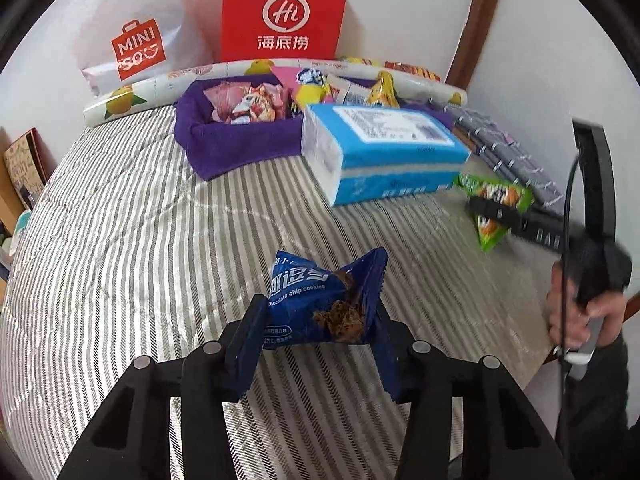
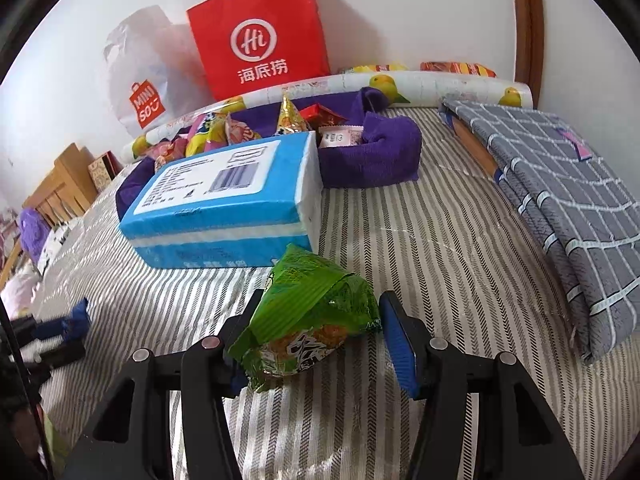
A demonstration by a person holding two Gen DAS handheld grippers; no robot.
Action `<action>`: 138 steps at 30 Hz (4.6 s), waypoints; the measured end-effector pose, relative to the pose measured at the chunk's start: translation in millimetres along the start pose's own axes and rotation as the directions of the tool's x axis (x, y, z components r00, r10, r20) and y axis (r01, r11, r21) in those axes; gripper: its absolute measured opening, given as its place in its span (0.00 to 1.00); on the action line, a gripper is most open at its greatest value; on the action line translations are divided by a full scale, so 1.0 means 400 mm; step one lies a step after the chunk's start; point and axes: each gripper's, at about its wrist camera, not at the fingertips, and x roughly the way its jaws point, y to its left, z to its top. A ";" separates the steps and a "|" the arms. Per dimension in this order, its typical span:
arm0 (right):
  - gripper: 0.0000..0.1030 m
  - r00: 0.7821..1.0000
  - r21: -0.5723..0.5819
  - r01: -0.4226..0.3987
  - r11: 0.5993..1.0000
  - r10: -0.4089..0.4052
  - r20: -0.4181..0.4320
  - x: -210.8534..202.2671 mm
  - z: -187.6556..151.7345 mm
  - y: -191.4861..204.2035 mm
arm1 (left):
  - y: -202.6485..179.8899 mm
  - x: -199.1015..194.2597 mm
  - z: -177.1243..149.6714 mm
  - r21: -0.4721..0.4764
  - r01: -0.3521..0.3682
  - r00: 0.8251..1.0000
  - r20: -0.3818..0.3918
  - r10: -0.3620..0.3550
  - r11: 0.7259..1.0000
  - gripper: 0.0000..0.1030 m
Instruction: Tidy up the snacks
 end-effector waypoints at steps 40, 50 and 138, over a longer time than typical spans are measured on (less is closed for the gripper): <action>0.54 0.988 -0.074 -0.031 0.997 0.042 0.146 -0.163 0.317 0.079 | 0.022 -0.018 0.384 -0.034 0.033 0.993 0.113 -0.029 0.999 0.46; 0.54 0.986 -0.060 -0.051 0.997 0.060 0.154 -0.116 0.359 0.073 | 0.047 0.011 0.449 -0.053 0.041 0.992 0.120 -0.035 0.998 0.46; 0.66 0.999 -0.032 0.047 0.998 -0.047 -0.009 0.009 0.414 0.144 | 0.014 0.066 0.533 -0.052 -0.013 0.999 0.038 0.015 0.999 0.82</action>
